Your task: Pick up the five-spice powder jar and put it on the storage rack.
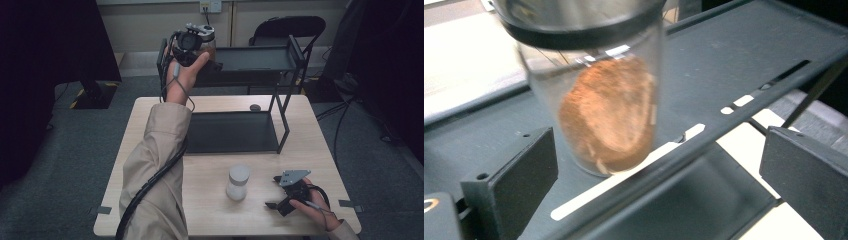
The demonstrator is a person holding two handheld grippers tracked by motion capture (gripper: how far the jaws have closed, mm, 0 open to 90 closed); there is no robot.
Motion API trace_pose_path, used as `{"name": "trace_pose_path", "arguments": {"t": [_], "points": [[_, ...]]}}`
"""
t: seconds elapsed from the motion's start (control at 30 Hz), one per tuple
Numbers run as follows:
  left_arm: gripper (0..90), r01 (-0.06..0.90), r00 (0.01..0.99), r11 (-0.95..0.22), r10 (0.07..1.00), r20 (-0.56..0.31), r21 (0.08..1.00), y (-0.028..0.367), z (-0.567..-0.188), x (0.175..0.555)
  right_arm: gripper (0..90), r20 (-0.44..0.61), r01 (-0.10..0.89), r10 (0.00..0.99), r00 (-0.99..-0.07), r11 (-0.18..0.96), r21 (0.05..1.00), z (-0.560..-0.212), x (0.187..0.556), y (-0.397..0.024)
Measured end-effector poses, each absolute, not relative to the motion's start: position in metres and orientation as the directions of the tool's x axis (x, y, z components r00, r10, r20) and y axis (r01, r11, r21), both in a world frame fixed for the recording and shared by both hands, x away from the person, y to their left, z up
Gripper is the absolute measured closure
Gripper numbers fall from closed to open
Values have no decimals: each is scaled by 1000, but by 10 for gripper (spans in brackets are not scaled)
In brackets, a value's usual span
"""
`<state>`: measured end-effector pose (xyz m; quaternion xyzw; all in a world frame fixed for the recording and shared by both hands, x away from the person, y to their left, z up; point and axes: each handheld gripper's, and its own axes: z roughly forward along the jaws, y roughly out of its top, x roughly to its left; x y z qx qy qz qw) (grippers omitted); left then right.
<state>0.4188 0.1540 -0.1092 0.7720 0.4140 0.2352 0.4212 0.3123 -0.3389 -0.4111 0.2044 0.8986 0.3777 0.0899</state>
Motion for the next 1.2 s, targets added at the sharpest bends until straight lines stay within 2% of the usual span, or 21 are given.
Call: {"name": "trace_pose_path", "arguments": {"t": [0.7,1.2], "points": [[23,420,573,-254,819,-37,872,172,-151,386,0,-7,299,435,-900,631,716,-411,312,-339],[23,430,593,-262,804,-51,864,176,-178,380,0,-8,298,435,-900,631,716,-411,312,-339]]}}
